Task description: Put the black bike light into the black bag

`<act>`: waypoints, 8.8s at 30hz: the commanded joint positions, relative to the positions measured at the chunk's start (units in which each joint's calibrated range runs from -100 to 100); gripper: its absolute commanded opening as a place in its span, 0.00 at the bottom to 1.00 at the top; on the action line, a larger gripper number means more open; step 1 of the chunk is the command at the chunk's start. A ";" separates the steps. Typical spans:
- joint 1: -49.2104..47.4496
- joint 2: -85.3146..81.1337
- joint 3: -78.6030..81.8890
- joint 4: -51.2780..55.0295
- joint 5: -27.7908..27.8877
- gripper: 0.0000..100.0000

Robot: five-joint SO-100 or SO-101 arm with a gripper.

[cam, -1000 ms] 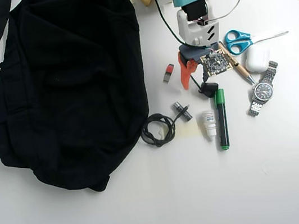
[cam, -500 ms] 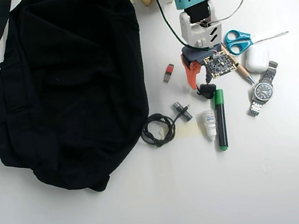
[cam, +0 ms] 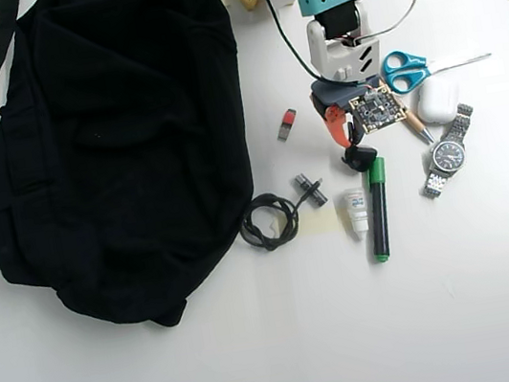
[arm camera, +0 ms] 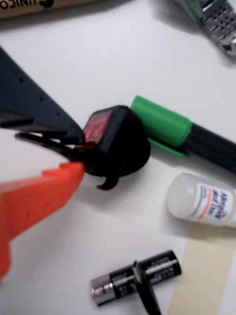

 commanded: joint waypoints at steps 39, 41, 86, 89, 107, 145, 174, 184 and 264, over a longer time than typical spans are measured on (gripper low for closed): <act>1.92 -8.54 -7.87 11.90 1.40 0.02; 2.22 -9.20 -7.87 12.33 1.72 0.02; -2.56 -1.65 -18.65 20.60 -0.70 0.31; -3.83 -1.73 -18.65 20.60 -1.12 0.25; -5.33 -0.57 -15.06 20.00 -2.58 0.35; -2.49 4.91 -12.19 8.45 -2.37 0.27; -2.04 8.81 -11.74 -0.76 -2.06 0.02; -2.04 8.81 -11.56 -0.85 -2.06 0.02; -3.91 9.31 -22.25 9.06 -2.85 0.30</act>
